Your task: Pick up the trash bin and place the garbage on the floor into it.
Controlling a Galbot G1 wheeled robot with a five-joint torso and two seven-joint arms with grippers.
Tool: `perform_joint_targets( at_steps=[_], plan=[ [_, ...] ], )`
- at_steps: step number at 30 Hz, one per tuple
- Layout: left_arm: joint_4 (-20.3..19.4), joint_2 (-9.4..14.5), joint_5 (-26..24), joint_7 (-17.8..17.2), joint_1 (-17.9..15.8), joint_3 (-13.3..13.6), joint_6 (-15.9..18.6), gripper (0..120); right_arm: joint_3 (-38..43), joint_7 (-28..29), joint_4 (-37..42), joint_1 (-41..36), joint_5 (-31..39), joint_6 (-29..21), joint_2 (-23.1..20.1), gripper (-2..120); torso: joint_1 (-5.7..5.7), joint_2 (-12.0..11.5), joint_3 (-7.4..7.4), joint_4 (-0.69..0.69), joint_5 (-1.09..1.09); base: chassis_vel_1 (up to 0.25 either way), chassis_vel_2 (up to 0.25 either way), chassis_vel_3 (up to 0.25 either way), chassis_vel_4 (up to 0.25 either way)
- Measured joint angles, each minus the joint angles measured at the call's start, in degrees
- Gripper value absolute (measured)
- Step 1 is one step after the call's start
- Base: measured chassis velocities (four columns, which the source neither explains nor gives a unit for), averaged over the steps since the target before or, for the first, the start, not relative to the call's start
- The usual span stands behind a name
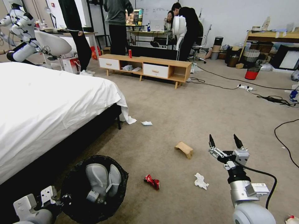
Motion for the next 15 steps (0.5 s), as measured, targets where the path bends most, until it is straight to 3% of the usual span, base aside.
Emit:
perform_joint_targets(
  at_steps=[15],
  plan=[
    [0.10, 0.19, 0.50, 0.44, 0.08, 0.14, 0.00, 0, 0.24, -0.15, 0.32, -0.66, -0.07, 0.14, -0.38, 100, 0.00, 0.00, 0.00, 0.00, -0.01, 0.000, 0.000, 0.000, 0.000]
  ],
)
